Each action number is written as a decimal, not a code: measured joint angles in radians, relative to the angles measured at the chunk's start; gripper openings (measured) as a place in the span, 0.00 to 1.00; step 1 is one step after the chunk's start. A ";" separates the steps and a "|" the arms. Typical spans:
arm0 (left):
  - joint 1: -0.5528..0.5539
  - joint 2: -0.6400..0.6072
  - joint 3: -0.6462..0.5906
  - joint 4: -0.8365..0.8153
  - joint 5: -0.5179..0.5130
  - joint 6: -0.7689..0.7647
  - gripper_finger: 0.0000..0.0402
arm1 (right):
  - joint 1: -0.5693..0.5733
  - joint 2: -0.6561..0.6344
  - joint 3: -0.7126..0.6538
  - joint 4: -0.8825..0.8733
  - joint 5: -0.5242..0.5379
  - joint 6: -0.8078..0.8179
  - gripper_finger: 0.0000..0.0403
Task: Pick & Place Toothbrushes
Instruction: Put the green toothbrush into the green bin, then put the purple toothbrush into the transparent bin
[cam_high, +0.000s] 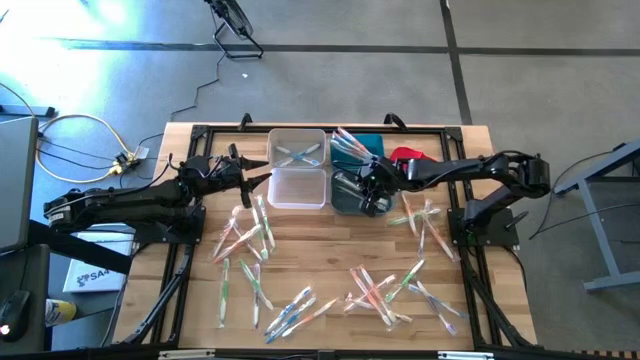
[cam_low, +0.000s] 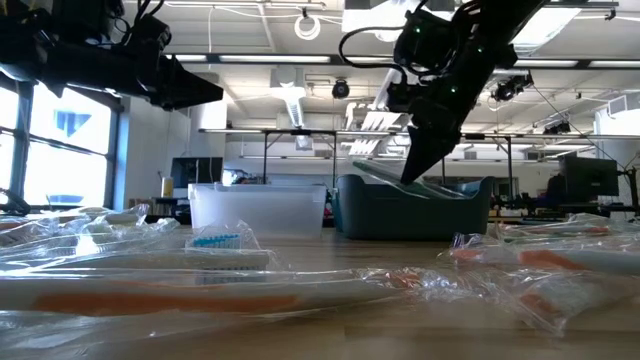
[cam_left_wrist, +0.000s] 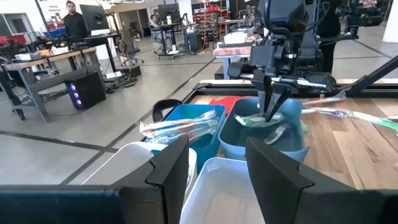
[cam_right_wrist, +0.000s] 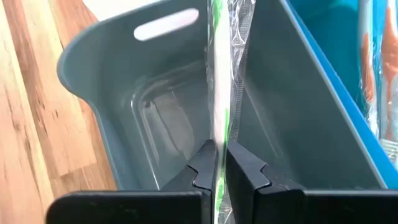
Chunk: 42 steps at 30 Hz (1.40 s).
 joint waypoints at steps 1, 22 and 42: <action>0.000 0.000 0.000 0.000 0.000 0.000 0.39 | 0.000 0.000 0.000 -0.001 0.000 0.000 0.04; 0.000 0.000 0.000 0.000 0.001 -0.001 0.39 | 0.000 0.000 0.000 -0.003 0.003 -0.005 0.29; 0.000 0.000 0.000 -0.004 0.005 -0.004 0.39 | 0.000 -0.141 0.000 0.025 0.001 -0.031 0.06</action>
